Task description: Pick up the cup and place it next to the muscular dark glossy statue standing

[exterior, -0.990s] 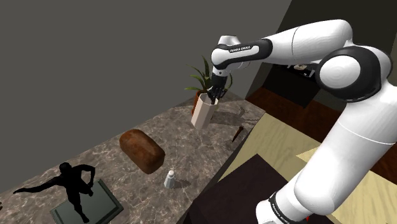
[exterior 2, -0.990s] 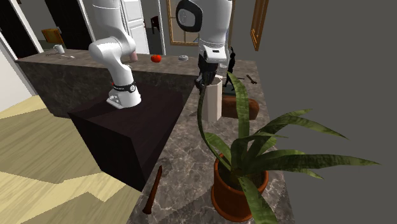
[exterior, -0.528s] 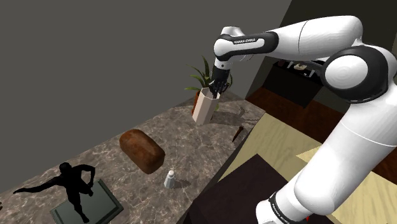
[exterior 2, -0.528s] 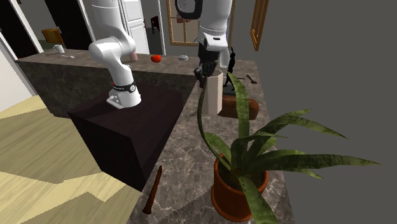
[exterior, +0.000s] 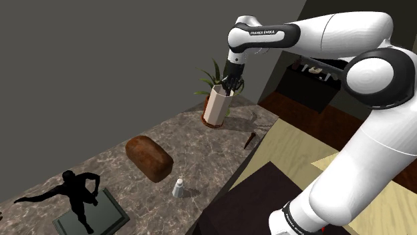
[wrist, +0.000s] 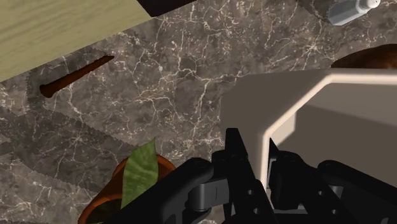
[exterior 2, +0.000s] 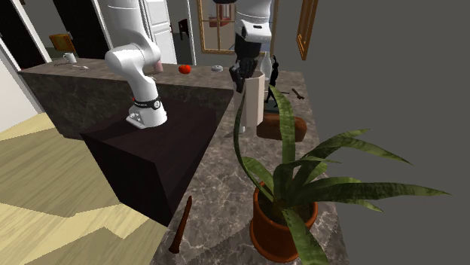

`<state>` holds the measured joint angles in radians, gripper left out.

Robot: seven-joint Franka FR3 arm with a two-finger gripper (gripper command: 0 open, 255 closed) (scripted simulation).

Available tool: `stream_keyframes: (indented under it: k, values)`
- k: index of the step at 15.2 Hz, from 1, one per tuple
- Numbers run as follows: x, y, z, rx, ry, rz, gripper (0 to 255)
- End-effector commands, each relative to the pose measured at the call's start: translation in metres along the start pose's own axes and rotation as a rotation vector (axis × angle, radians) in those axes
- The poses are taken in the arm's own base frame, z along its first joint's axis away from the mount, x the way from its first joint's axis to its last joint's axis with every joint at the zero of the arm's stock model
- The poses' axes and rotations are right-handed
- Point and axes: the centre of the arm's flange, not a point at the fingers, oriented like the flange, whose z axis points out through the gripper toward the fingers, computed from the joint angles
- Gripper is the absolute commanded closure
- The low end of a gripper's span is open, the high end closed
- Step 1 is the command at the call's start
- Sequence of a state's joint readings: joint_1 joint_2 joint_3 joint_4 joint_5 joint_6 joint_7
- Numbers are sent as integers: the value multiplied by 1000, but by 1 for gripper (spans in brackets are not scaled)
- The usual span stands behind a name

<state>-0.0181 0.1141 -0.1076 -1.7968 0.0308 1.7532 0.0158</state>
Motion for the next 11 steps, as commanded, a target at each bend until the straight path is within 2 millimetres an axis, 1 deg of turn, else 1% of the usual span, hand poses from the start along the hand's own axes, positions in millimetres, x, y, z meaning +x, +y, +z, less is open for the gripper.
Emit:
stream_keyframes:
  k: [1, 11]
  values:
    - [-1, 1, -11, 0, 0, 0, 255]
    - [-9, 0, -63, 0, 0, 0, 255]
